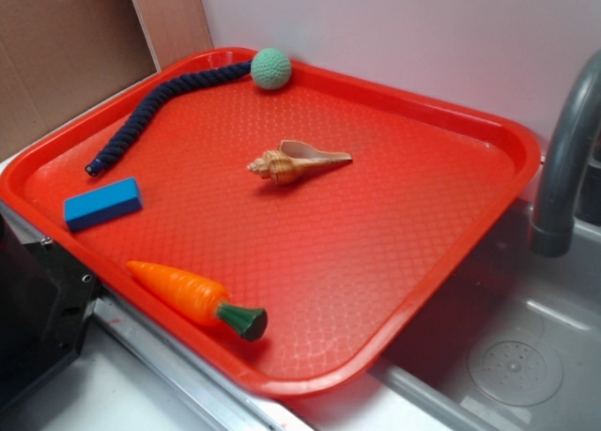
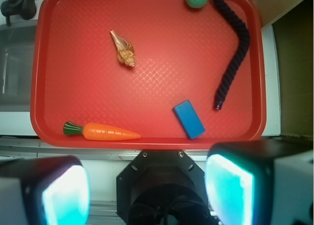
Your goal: Grab the shell.
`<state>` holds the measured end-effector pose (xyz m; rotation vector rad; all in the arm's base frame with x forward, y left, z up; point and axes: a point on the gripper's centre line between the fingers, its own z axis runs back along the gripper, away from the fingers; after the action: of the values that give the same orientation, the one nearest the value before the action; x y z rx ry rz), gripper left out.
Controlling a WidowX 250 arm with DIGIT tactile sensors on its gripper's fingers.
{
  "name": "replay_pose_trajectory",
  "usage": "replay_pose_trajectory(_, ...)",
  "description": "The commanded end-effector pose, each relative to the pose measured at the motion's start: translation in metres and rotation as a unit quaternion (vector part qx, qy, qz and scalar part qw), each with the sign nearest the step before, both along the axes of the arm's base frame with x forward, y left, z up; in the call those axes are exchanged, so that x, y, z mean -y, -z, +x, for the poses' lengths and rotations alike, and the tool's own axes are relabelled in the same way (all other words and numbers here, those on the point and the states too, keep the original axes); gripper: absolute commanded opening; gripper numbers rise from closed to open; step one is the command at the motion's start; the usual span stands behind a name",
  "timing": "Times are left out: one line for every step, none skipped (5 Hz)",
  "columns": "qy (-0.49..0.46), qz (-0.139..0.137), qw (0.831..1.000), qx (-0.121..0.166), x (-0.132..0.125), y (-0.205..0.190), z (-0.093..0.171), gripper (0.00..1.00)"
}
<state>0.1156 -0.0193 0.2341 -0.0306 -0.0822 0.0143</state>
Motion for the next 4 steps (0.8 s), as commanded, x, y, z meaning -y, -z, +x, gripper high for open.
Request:
replay_pose_trajectory(0.000, 0.000, 1.000, 0.000, 0.000, 0.000, 0.000, 1.00)
replay_pose_trajectory(0.054, 0.027, 0.998, 0.004, 0.004, 0.005, 0.017, 1.00)
replay_pose_trajectory(0.114, 0.036, 0.993, 0.018, 0.004, 0.016, 0.035, 1.00)
replay_pose_trajectory(0.157, 0.065, 0.985, 0.038, 0.007, 0.037, 0.065, 1.00)
